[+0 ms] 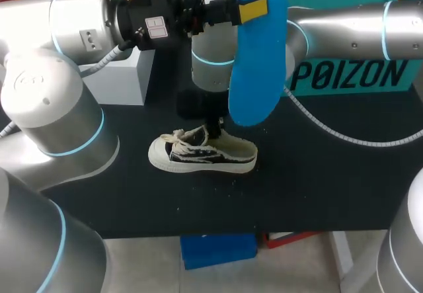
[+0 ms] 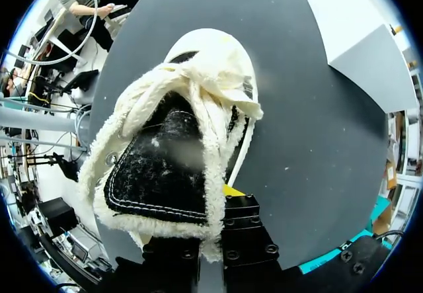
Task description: Take the shoe out of the shoebox, open the shoe tongue, remove and reinsert the insole, then place the shoe into the shoebox
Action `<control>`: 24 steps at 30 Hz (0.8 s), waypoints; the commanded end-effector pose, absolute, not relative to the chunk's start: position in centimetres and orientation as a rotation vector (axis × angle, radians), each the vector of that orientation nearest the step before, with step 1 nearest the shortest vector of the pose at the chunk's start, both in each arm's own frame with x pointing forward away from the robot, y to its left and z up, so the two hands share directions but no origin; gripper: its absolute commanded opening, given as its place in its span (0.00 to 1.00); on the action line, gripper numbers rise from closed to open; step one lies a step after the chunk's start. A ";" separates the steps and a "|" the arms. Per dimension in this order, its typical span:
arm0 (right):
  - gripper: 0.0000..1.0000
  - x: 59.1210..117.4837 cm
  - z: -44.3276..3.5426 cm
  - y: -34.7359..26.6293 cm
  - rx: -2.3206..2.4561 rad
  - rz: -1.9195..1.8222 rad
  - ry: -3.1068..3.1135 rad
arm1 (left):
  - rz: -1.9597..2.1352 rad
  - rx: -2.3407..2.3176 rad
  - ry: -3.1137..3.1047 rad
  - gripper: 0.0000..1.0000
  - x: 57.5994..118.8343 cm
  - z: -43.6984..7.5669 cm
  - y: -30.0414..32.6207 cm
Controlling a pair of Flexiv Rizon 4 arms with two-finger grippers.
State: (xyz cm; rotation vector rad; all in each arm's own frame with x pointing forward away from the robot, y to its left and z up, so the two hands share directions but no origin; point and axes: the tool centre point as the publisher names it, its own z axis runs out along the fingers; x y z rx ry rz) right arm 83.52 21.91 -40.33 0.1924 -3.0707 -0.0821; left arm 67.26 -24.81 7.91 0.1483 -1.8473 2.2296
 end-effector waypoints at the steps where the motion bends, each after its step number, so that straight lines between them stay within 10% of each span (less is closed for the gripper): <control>1: 0.00 84.2 -37.2 21.7 0.091 -0.035 -3.113 | 2.230 0.153 -1.850 0.00 67.1 7.8 -24.8; 24: 0.00 88.3 -27.3 15.3 -2.011 -0.201 -2.504 | 2.230 0.153 -1.850 0.00 67.1 7.8 -24.8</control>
